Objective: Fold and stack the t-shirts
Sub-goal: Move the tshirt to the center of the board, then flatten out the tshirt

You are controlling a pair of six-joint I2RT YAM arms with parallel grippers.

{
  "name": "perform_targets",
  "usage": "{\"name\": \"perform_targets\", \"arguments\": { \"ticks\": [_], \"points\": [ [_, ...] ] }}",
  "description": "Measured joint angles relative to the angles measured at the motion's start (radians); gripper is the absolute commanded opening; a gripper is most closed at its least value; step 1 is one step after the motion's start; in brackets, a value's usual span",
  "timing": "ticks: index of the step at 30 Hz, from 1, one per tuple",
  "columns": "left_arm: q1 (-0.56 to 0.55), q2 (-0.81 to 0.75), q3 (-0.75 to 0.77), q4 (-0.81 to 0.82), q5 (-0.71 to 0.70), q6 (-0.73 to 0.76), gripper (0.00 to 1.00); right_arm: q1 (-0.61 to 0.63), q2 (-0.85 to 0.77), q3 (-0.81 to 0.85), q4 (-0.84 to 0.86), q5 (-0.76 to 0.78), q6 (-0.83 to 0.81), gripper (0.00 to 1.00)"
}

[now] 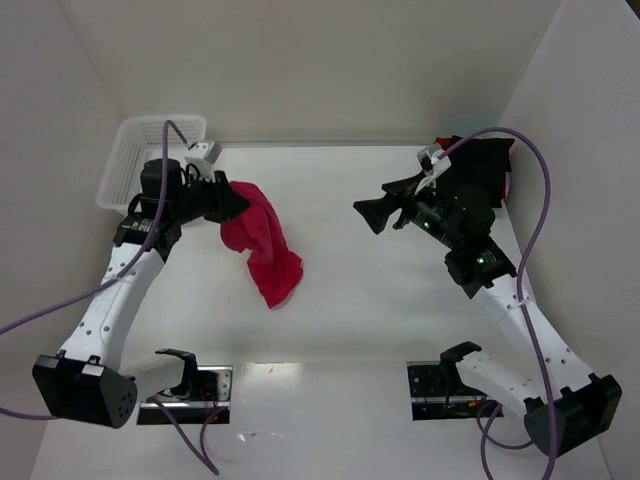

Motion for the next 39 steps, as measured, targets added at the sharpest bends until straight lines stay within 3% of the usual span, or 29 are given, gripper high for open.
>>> {"name": "perform_targets", "arguments": {
  "ticks": [1,2,4,5,7,11,16,21,22,28,32,39],
  "points": [
    [-0.02,0.011,-0.031,-0.011,-0.018,0.024,0.48,0.0,0.014,0.0,0.0,0.003,0.001,1.0],
    [-0.026,0.029,-0.039,-0.018,-0.024,0.052,0.68,0.0,0.037,0.0,0.001,0.007,0.004,1.0],
    [-0.028,0.062,-0.037,-0.001,-0.027,0.089,0.8,0.0,0.072,0.0,0.001,0.014,0.005,1.0],
    [-0.035,0.105,-0.017,0.003,-0.024,0.117,0.92,0.0,0.093,0.001,0.001,0.021,0.006,1.0],
    [-0.055,0.165,0.015,0.011,-0.024,0.143,0.96,0.0,0.136,0.001,0.0,0.03,0.007,1.0],
    [-0.117,0.283,0.057,0.008,-0.02,0.193,0.99,0.0,0.218,0.02,-0.003,0.044,0.007,1.0],
    [-0.193,0.317,0.148,0.005,-0.041,0.205,0.99,0.0,0.286,0.043,0.017,0.034,0.011,1.0],
    [-0.228,0.298,0.2,0.005,-0.341,0.164,0.99,0.044,0.416,0.098,0.024,0.024,-0.012,1.0],
    [-0.226,0.283,0.197,-0.015,-0.483,0.138,0.99,0.068,0.469,0.138,0.016,0.024,-0.019,1.0],
    [-0.209,0.142,0.111,-0.093,-0.954,-0.021,0.99,0.176,0.758,0.375,-0.045,0.068,-0.064,1.0],
    [-0.186,0.072,0.048,-0.131,-1.075,-0.14,0.99,0.277,0.919,0.56,-0.126,0.143,-0.105,1.0],
    [-0.166,0.032,-0.006,-0.146,-1.099,-0.196,0.99,0.446,1.12,0.788,-0.196,0.24,-0.15,1.0]
  ]
}}
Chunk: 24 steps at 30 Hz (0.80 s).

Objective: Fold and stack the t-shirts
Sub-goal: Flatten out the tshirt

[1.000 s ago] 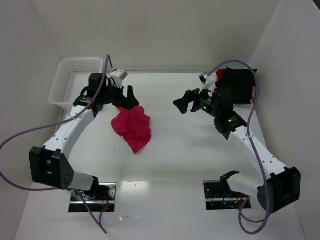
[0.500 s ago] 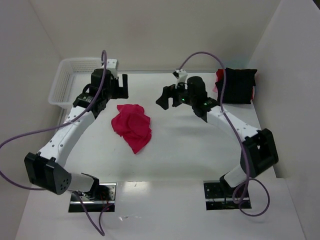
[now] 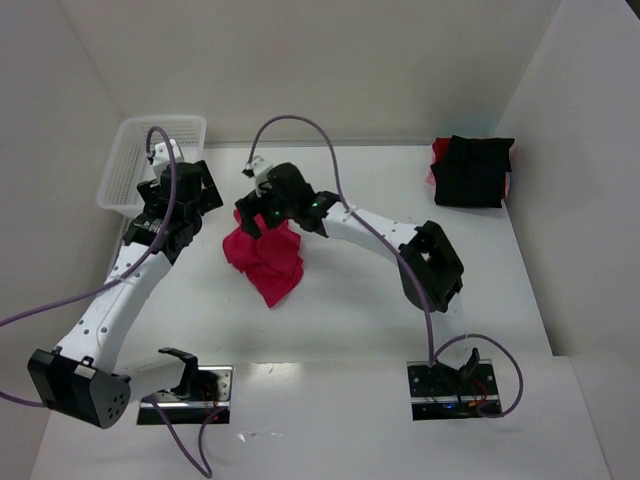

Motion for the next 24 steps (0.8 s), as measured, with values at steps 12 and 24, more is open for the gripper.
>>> {"name": "perform_targets", "arguments": {
  "ticks": [12,24],
  "points": [
    [0.079,-0.066,-0.033,0.006,0.065,0.002,0.99,0.101,0.187,0.075,-0.079,0.156,-0.079,0.66],
    [0.108,-0.093,-0.05,0.023,0.126,0.006,0.99,0.066,0.199,0.134,-0.096,0.276,-0.086,0.0]
  ]
}}
